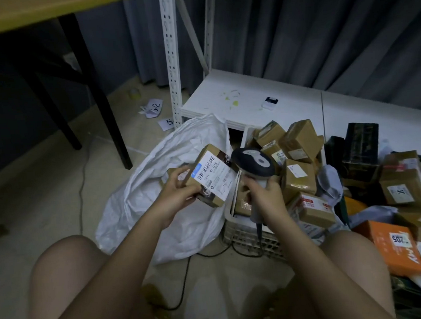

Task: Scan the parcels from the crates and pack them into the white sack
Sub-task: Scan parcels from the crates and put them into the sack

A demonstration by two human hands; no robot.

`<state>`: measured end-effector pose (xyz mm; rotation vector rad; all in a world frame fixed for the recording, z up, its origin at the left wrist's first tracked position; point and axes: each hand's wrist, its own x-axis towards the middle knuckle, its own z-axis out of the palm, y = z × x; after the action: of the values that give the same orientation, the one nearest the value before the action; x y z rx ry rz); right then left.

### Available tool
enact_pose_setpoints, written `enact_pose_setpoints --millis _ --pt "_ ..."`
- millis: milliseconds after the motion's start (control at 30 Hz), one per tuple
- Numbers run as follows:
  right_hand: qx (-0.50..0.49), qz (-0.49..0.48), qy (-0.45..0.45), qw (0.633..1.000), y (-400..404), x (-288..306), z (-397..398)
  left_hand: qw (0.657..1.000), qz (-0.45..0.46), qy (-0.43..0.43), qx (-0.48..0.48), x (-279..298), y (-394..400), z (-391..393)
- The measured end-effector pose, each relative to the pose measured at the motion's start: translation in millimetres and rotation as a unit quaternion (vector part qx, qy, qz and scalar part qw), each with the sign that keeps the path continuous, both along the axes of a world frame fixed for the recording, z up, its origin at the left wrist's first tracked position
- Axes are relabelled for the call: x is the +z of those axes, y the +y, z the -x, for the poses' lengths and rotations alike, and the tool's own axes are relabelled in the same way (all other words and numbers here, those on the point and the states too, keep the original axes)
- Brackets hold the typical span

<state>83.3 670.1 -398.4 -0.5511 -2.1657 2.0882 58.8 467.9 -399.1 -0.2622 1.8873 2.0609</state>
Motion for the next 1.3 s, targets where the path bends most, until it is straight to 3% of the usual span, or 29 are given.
enact_pose_setpoints --millis 333,900,1000,1233,1300 --pt "0.180 -0.214 -0.015 0.960 23 10 -14 0.995 0.097 0.018 0.032 -14 -28 28" --pt "0.172 -0.205 -0.044 0.963 25 -10 -17 0.991 0.114 0.041 0.047 -19 -30 40" --pt "0.160 -0.163 -0.040 0.973 23 -10 -18 0.988 0.132 0.044 0.062 -27 -30 42" --pt "0.052 -0.070 -0.040 0.995 18 -15 -5 0.953 0.205 0.083 0.206 -47 -27 72" --pt "0.048 -0.052 -0.047 0.996 20 -17 -1 0.956 0.232 0.085 0.158 -53 -22 86"
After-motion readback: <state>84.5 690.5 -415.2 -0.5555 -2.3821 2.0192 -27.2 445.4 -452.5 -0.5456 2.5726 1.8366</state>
